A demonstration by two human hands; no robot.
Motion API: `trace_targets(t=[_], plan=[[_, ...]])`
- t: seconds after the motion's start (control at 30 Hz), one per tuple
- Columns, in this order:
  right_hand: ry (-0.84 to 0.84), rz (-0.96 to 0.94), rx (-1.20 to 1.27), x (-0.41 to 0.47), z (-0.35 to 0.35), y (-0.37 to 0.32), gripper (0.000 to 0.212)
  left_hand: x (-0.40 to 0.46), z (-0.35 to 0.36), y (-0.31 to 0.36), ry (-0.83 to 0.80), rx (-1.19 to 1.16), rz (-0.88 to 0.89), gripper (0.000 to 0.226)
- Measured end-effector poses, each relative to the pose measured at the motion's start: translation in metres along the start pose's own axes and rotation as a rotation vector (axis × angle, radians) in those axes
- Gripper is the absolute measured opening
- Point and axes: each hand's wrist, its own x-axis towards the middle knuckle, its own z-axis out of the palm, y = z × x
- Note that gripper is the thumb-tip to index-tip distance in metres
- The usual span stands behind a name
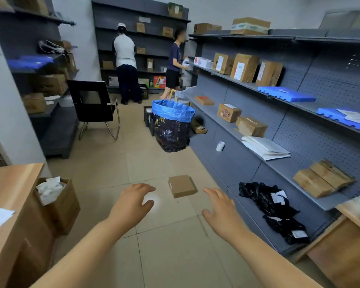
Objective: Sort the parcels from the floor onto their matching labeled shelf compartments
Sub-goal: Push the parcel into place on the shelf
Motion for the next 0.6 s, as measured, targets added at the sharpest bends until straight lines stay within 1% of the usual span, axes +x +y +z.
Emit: trace_targets(t=[0.17,0.3,0.43,0.6], plan=[[0.012,0.083,0.008,0.075,0.018,-0.002,0.059,0.066,-0.003,-0.042,-0.009,0.010,-0.004,0.038],[-0.003,0.108,0.020,0.135,0.029,0.005,0.059,0.115,0.005,-0.067,-0.021,0.023,-0.004,0.037],[-0.023,0.103,0.027,0.204,0.038,0.014,0.059,0.175,0.013,-0.088,-0.039,0.074,0.016,0.037],[-0.011,0.046,0.064,0.305,0.043,0.019,0.057,0.264,0.017,-0.099,-0.003,0.122,0.009,0.038]])
